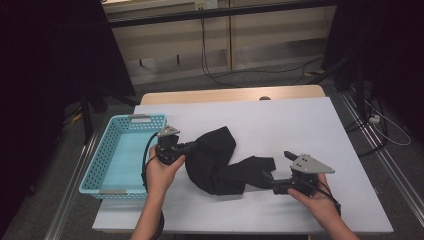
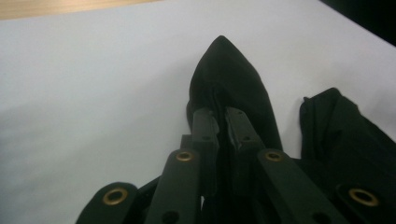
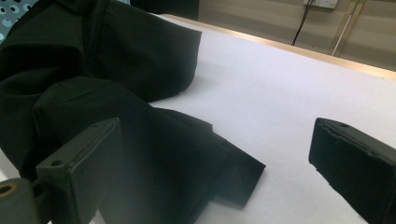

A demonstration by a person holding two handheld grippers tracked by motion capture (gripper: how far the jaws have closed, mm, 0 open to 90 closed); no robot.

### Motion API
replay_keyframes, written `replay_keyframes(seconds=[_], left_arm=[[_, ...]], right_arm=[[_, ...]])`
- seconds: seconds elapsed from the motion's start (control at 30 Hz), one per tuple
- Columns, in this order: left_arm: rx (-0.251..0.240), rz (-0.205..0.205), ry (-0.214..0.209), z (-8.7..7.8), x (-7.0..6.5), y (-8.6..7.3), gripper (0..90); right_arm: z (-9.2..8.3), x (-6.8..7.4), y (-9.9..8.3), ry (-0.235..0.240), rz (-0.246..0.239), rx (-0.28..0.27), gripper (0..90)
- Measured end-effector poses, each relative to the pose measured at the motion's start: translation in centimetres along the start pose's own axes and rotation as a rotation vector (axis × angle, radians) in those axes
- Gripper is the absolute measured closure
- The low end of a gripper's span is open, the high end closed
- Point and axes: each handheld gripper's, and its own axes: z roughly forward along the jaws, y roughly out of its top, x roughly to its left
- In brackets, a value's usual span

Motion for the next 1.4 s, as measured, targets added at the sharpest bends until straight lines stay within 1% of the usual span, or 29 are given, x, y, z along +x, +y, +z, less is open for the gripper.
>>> replay_keyframes(seconds=[0.1,0.13,0.17,0.23,0.27,0.3,0.4,0.43,0.5,0.57,0.63,0.67,0.7,0.73,0.77,0.8,0.87,0.9,0.93,0.97,1.03,1.1,1.17,1.2,1.23,1.33,1.37,1.4], left_arm=[[0.004,0.0,0.019,-0.1,0.1,-0.1,83.8],[0.002,0.004,0.021,-0.2,0.2,-0.2,83.7],[0.002,-0.001,0.021,-0.2,0.3,-0.2,83.5],[-0.014,-0.01,0.022,-0.2,0.4,-0.3,81.6],[-0.025,-0.013,0.023,-0.1,0.4,-0.3,77.1],[-0.031,-0.006,0.026,0.0,0.3,-0.2,69.1],[-0.058,0.026,0.027,0.3,-0.4,0.2,47.6],[-0.063,0.035,0.024,0.4,-0.7,0.3,41.9],[-0.049,0.065,0.003,0.8,-1.4,0.6,36.3],[-0.03,0.093,-0.031,1.4,-2.3,0.7,34.6],[0.003,0.116,-0.063,2.4,-3.4,0.7,33.6],[0.015,0.129,-0.072,2.8,-3.7,0.7,33.1],[0.049,0.152,-0.076,3.6,-4.3,0.5,33.0],[0.069,0.166,-0.07,4.1,-4.6,0.3,33.6],[0.101,0.186,-0.062,4.8,-4.9,0.0,33.8],[0.123,0.192,-0.06,5.4,-5.2,-0.3,34.4],[0.157,0.187,-0.063,6.6,-5.3,-1.1,36.8],[0.166,0.182,-0.045,7.2,-5.3,-1.5,41.4],[0.171,0.179,-0.039,7.5,-5.3,-1.7,45.0],[0.177,0.182,-0.037,7.8,-5.2,-1.9,46.8],[0.174,0.184,-0.014,7.9,-5.1,-1.9,55.2],[0.192,0.189,-0.007,7.9,-5.1,-1.9,64.4],[0.201,0.207,0.011,7.9,-5.1,-2.0,74.5],[0.204,0.199,0.01,7.8,-5.1,-2.0,79.7],[0.222,0.179,-0.01,7.8,-5.0,-1.9,84.6],[0.22,0.164,-0.019,7.7,-5.0,-1.8,85.9],[0.214,0.145,-0.031,7.5,-4.9,-1.6,86.1],[0.197,0.124,-0.043,7.3,-4.8,-1.4,86.3]], right_arm=[[0.0,-0.1,0.0,-0.004,0.003,0.005,1.9],[0.0,-0.1,0.0,-0.005,0.005,0.006,1.9],[0.0,-0.2,0.0,-0.006,0.005,0.005,1.9],[0.0,-0.2,0.0,-0.007,0.006,0.006,1.9],[0.0,-0.1,0.0,-0.006,0.007,0.006,1.9],[0.0,-0.1,0.0,-0.004,0.006,0.006,1.9],[0.0,-0.1,0.0,-0.003,0.006,0.007,1.9],[0.0,-0.1,0.0,-0.003,0.005,0.007,1.9],[-0.1,-0.1,0.0,-0.003,0.005,0.007,1.9],[-0.1,-0.1,0.0,-0.004,0.005,0.008,1.9],[-0.1,-0.1,0.0,-0.002,0.006,0.011,2.0],[0.0,0.0,-0.1,-0.001,0.005,0.014,2.0],[0.0,0.0,-0.1,-0.002,0.002,0.018,2.2],[0.1,0.0,-0.1,-0.001,0.0,0.024,2.2],[0.1,0.1,-0.1,0.0,-0.001,0.024,2.3],[0.1,0.1,-0.1,0.003,-0.003,0.026,2.4],[0.1,0.2,-0.1,0.005,-0.007,0.025,2.7],[0.1,0.2,-0.2,0.004,-0.006,0.026,2.7],[0.1,0.2,-0.1,0.005,-0.005,0.025,2.7],[0.1,0.2,-0.1,0.004,-0.003,0.024,2.7],[0.0,0.1,-0.2,0.003,-0.001,0.025,2.7],[0.0,0.1,-0.3,0.002,0.002,0.028,2.7],[0.0,0.1,-0.4,0.005,0.001,0.035,2.7],[0.0,0.2,-0.4,0.005,-0.002,0.035,2.7],[0.0,0.2,-0.4,0.006,-0.002,0.036,2.7],[-0.1,0.2,-0.4,0.006,-0.006,0.037,2.8],[-0.1,0.2,-0.4,0.006,-0.006,0.037,2.8],[-0.1,0.2,-0.4,0.004,-0.003,0.038,2.8]])
